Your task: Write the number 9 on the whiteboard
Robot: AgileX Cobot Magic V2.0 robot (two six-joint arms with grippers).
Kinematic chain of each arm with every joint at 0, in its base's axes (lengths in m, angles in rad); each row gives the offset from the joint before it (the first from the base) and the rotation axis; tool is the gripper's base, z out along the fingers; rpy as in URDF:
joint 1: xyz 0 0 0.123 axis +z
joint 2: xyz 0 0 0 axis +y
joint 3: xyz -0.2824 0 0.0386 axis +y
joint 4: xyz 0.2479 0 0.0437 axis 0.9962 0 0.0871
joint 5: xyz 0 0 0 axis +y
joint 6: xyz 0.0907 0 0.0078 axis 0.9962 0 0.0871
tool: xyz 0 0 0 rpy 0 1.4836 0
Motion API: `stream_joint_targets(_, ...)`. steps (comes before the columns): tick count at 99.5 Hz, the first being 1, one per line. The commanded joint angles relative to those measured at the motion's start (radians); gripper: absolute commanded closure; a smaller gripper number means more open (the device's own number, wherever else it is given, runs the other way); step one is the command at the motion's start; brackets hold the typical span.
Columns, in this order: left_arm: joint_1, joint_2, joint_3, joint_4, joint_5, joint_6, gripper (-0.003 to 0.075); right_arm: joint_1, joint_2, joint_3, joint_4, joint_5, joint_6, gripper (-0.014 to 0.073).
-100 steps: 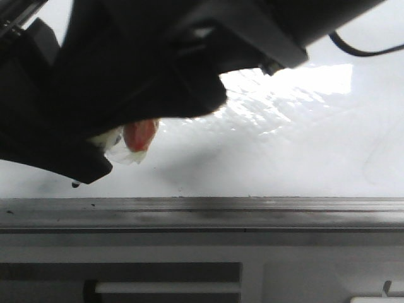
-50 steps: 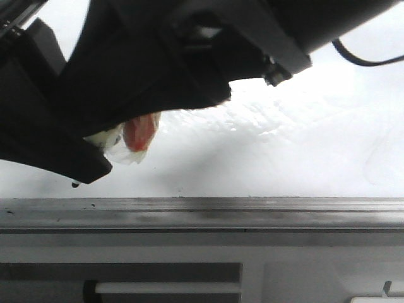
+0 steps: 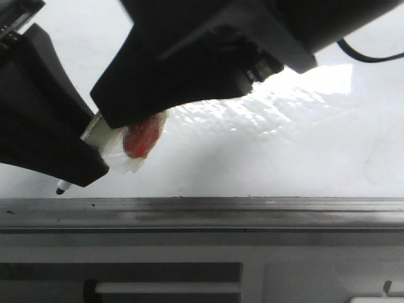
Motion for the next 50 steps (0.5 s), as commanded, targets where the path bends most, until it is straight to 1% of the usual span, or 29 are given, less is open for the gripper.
stream_joint_targets(1, -0.009, -0.032, -0.035, -0.029, -0.066, 0.013, 0.0724, -0.005, -0.026, -0.027, 0.034, 0.011, 0.020, 0.0654)
stream_joint_targets(4, -0.009, -0.039, -0.035, -0.030, -0.073, 0.003, 0.0700, -0.005, -0.027, -0.029, 0.024, 0.014, 0.020, 0.0654)
stream_joint_targets(9, -0.009, -0.057, -0.035, -0.032, -0.080, -0.012, 0.0627, -0.005, -0.036, -0.033, 0.003, 0.035, 0.020, 0.0653)
stream_joint_targets(13, -0.009, -0.077, -0.035, -0.032, -0.087, -0.043, 0.0541, -0.005, -0.043, -0.038, -0.012, 0.054, 0.020, 0.0653)
stream_joint_targets(15, -0.009, -0.089, -0.035, -0.032, -0.089, -0.061, 0.0476, -0.005, -0.048, -0.043, -0.020, 0.063, 0.022, 0.0653)
stream_joint_targets(16, -0.009, -0.093, -0.035, -0.032, -0.089, -0.061, 0.0476, -0.005, -0.050, -0.043, -0.022, 0.066, 0.021, 0.0653)
stream_joint_targets(21, 0.000, -0.125, -0.035, -0.032, -0.089, -0.110, 0.0346, -0.010, -0.063, -0.058, -0.037, 0.086, 0.021, 0.0653)
stream_joint_targets(28, 0.014, -0.181, -0.035, -0.030, -0.087, -0.165, 0.0229, -0.030, -0.090, -0.073, -0.069, 0.106, 0.037, 0.0652)
stream_joint_targets(31, 0.022, -0.199, -0.035, -0.030, -0.085, -0.184, 0.0206, -0.040, -0.098, -0.082, -0.106, 0.114, 0.058, 0.0652)
stream_joint_targets(35, 0.035, -0.235, -0.035, -0.030, -0.083, -0.208, 0.0198, -0.056, -0.106, -0.100, -0.177, 0.136, 0.126, 0.0652)
stream_joint_targets(39, 0.048, -0.272, -0.035, -0.030, -0.081, -0.236, 0.0203, -0.080, -0.113, -0.122, -0.300, 0.191, 0.221, 0.0652)
stream_joint_targets(40, 0.053, -0.279, -0.035, -0.030, -0.081, -0.245, 0.0206, -0.088, -0.115, -0.133, -0.349, 0.204, 0.239, 0.0652)
stream_joint_targets(42, 0.062, -0.301, -0.035, -0.030, -0.081, -0.256, 0.0211, -0.097, -0.115, -0.152, -0.402, 0.249, 0.298, 0.0652)
stream_joint_targets(47, 0.084, -0.349, -0.035, -0.030, -0.081, -0.295, 0.0228, -0.123, -0.115, -0.210, -0.618, 0.386, 0.436, 0.0652)
stream_joint_targets(49, 0.093, -0.369, -0.033, -0.030, -0.081, -0.307, 0.0237, -0.125, -0.115, -0.239, -0.668, 0.449, 0.492, 0.0652)
stream_joint_targets(50, 0.096, -0.383, -0.033, -0.030, -0.081, -0.318, 0.0241, -0.127, -0.115, -0.248, -0.717, 0.489, 0.509, 0.0652)
